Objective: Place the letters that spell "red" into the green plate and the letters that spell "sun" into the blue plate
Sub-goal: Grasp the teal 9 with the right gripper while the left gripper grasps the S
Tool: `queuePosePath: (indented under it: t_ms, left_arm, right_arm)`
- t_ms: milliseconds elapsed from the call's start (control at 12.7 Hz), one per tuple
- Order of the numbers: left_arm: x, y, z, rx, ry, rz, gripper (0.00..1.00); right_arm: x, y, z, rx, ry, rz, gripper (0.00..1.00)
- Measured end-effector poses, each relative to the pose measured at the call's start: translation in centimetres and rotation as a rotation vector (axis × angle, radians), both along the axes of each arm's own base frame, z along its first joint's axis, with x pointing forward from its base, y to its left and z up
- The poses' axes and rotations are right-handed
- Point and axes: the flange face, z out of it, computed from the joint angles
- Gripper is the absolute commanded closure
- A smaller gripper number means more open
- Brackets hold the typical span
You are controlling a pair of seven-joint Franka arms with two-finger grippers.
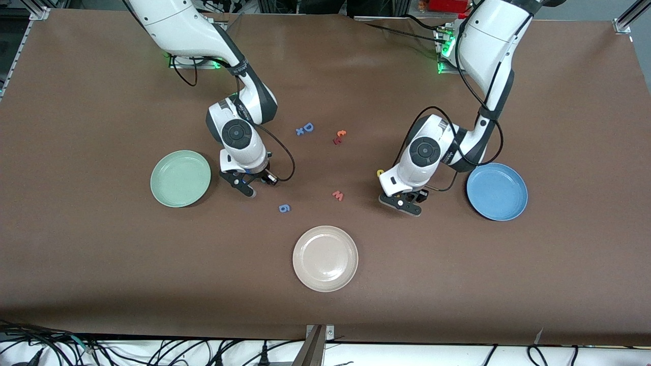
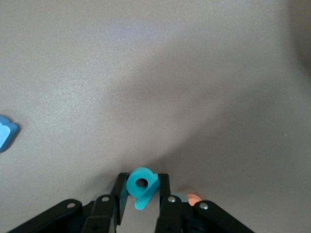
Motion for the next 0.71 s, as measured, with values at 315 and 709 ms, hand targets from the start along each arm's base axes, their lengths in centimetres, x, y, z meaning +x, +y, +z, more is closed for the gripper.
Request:
queuePosePath:
  t_ms: [315, 709]
  left_arm:
    - [0.1, -0.1, 0.1, 0.000, -0.004, -0.002, 0.54]
    - [0.4, 0.3, 0.2, 0.005, -0.009, 0.004, 0.63]
  right_arm:
    - [0.0, 0.0, 0.1, -0.004, 0.006, 0.000, 0.87]
    - [2.9, 0.4, 5.5, -0.069, 0.096, 0.053, 0.87]
